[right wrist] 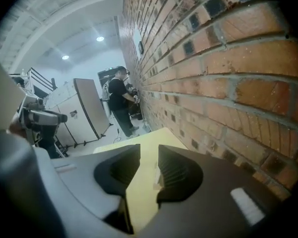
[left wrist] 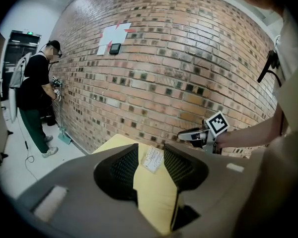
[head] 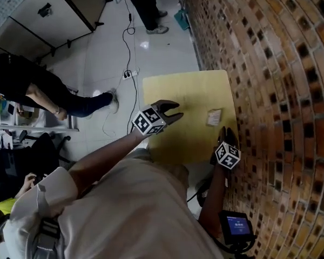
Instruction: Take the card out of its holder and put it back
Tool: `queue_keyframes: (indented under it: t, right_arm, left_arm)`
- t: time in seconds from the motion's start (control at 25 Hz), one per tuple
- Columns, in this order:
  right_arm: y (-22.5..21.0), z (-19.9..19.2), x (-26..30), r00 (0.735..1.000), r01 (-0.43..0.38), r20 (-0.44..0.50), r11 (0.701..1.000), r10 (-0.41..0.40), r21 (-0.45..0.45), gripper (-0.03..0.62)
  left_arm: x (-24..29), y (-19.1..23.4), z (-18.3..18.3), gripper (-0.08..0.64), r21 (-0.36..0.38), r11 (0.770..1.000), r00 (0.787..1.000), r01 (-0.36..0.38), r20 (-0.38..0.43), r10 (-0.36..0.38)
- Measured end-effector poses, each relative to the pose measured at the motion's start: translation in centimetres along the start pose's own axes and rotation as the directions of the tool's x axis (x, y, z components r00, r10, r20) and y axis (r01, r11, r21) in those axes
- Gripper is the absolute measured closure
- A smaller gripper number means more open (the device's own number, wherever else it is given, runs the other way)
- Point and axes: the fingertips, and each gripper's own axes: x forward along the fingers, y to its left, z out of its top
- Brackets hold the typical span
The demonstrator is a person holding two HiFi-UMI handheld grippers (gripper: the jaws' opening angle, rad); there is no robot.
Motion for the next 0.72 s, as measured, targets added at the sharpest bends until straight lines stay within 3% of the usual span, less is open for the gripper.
queue_keyframes:
  t: [0.2, 0.36, 0.48, 0.72]
  right_arm:
    - [-0.3, -1.1, 2.9, 0.998, -0.027, -0.061, 0.999, 0.025, -0.039, 0.483]
    - [-0.3, -4.7, 3.7, 0.988, -0.052, -0.148, 0.998, 0.044, -0.045, 0.479]
    - [-0.2, -4.5, 6.6, 0.984, -0.072, -0.168, 0.997, 0.064, -0.042, 0.479]
    - [-1.3, -6.3, 8.2, 0.976, -0.044, -0.214, 0.999, 0.042, -0.008, 0.478]
  left_arm:
    - [0.4, 0.0, -0.2, 0.380, -0.002, 1.000, 1.000, -0.027, -0.010, 0.027]
    - [-0.1, -0.7, -1.5, 0.380, -0.036, 0.999, 0.999, -0.037, -0.018, 0.036]
    - [0.5, 0.4, -1.2, 0.380, -0.029, 0.999, 0.999, -0.045, -0.023, 0.044]
    - [1.6, 0.5, -1.4, 0.380, -0.026, 0.999, 0.998, -0.029, -0.050, 0.027]
